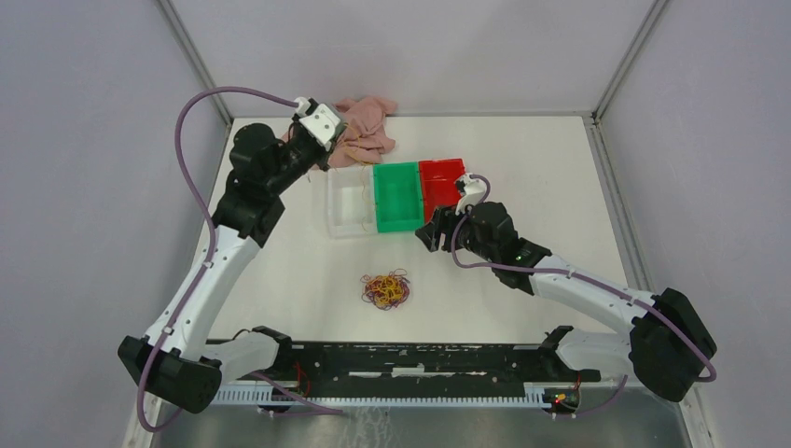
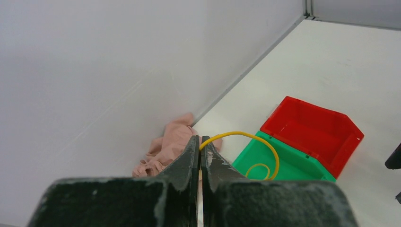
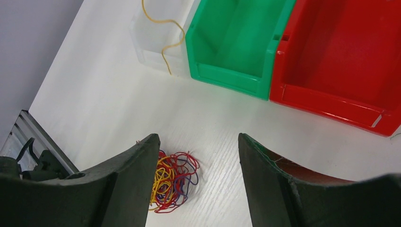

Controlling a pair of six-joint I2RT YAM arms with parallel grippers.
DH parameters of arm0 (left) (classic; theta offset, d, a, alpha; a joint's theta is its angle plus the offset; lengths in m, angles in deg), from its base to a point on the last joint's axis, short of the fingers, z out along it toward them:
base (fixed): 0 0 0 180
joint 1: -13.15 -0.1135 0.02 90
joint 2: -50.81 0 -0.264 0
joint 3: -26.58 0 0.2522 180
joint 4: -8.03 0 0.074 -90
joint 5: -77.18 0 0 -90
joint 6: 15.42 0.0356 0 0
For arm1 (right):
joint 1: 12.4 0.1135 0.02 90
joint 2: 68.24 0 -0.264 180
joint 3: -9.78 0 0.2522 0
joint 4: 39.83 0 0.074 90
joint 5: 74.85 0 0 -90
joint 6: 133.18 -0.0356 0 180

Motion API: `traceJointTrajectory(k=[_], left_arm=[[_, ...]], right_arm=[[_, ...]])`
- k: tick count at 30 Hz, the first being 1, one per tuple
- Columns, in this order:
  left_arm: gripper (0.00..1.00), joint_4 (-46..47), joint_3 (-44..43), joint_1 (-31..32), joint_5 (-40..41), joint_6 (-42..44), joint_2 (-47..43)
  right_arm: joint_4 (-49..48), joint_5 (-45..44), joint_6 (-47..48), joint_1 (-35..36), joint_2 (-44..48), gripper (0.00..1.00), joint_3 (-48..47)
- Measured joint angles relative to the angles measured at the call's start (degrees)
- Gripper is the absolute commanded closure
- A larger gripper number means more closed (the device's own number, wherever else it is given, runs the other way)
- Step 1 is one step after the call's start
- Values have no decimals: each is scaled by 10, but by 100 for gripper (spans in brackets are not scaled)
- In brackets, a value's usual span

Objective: Untangle the cables
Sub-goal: Place the cable in the bin.

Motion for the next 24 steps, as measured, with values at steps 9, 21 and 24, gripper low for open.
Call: traceJointTrajectory(k=[9,21,24], left_arm=[[97,14,-16,0,34,27,0],[97,34,36,0,80,85,21],[96,29,58,0,92,101,41]], right_arm=[[5,7,-4,-4,-12,32,0],[9,7,-8,-9,-13,32,0],[14,6,-8,-11,-13,32,0]])
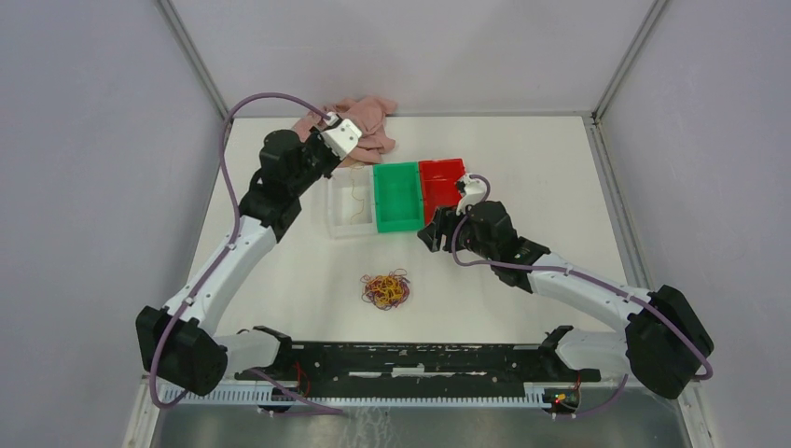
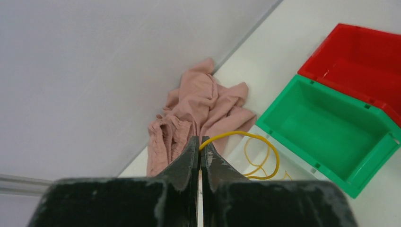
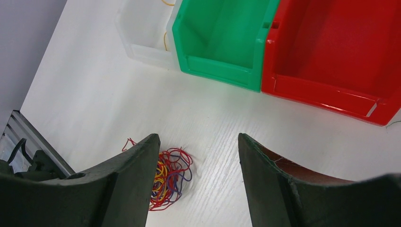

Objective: Untangle the cables
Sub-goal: Place the cable in the bin.

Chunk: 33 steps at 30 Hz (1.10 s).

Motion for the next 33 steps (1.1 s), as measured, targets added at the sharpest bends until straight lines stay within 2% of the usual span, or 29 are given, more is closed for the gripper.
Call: traceJointTrajectory(k=[9,19,33], left_arm=[[95,-37,5,0,16,-1,68],[96,-129,-28,3,48,-12,175],[97,-93,-28,14,106,-13,294]], right_arm=[[11,-10,0,-9,4,32,0],[35,-17,-5,-34,4,32,-6],[44,-14,-16,-59,-24,32,-28]])
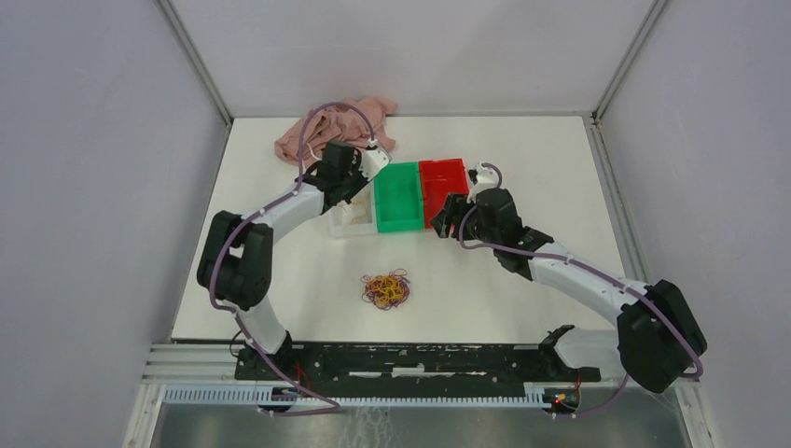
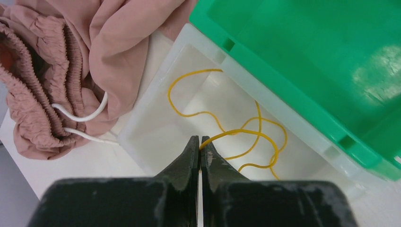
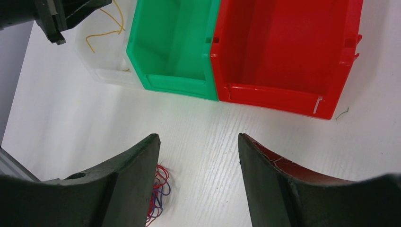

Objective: Untangle the cables
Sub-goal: Place the cable in the bin.

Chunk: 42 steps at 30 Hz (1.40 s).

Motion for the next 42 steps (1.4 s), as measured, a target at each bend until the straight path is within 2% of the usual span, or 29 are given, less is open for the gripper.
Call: traceJointTrajectory(k=[3,5,7,9,11,14,16,20,26,34,42], left_arm=[[96,27,0,0,10,0,23],[90,45,0,0,15,0,35],[77,58,0,0,16,1,41],[54,69,0,0,16,4,44],[38,76,0,0,15,9,45],[21,74,0,0,13,14,45],[15,67,-2,0,9,15,45],[11,26,-20,0,-5,18,45],[14,-14,-61,-9,-22,25,44],[10,-63,-71,-33,-34,37,35],[12,-118,-73,-43,-85,49,30]], right_arm=[[2,1,-2,-5,-5,32,-3],[2,2,-2,-7,-7,32,-4],[2,4,-3,-9,-10,32,-4],[2,6,-4,-12,-14,32,-4],[1,10,-5,-16,-20,32,-5],[2,15,-8,-20,-28,32,-8],[2,17,-9,-23,-32,32,-12],[1,24,-10,-30,-35,32,-20],[1,36,-13,-38,-35,32,-24],[4,48,-14,-50,-36,32,-34],[8,66,-14,-64,-42,32,-59]])
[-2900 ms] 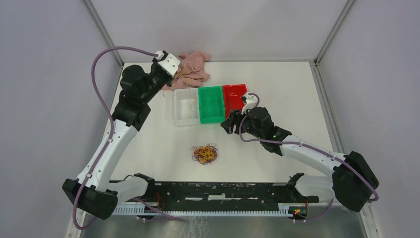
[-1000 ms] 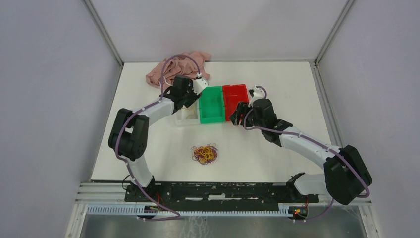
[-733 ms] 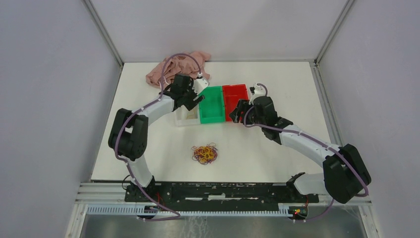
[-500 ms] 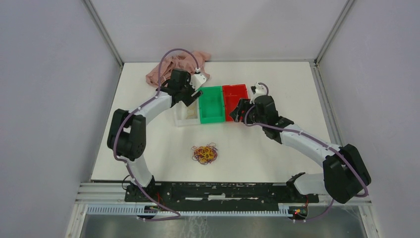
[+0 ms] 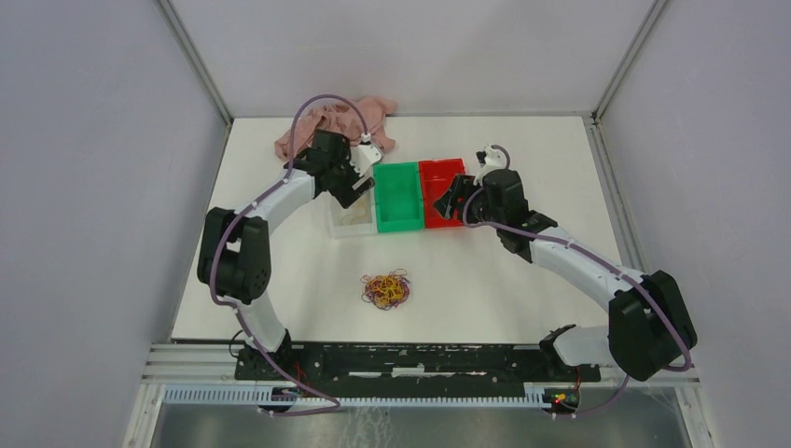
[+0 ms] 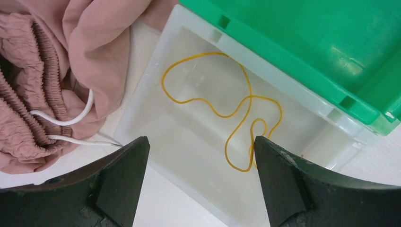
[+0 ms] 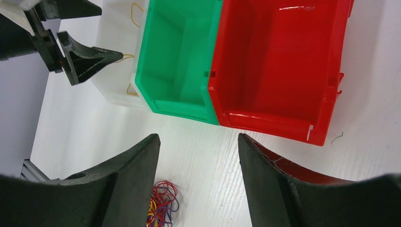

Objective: Untangle the cables
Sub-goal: Place the cable in the bin, then adjust the bin at the center of the board.

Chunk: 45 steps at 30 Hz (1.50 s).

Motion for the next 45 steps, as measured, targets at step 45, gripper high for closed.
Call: traceJointTrajectory(k=[45], left_arm=[[36,66,134,-100,-88,-95,-72]], right_arm=[[89,-103,39,-61,-158,56,-83]])
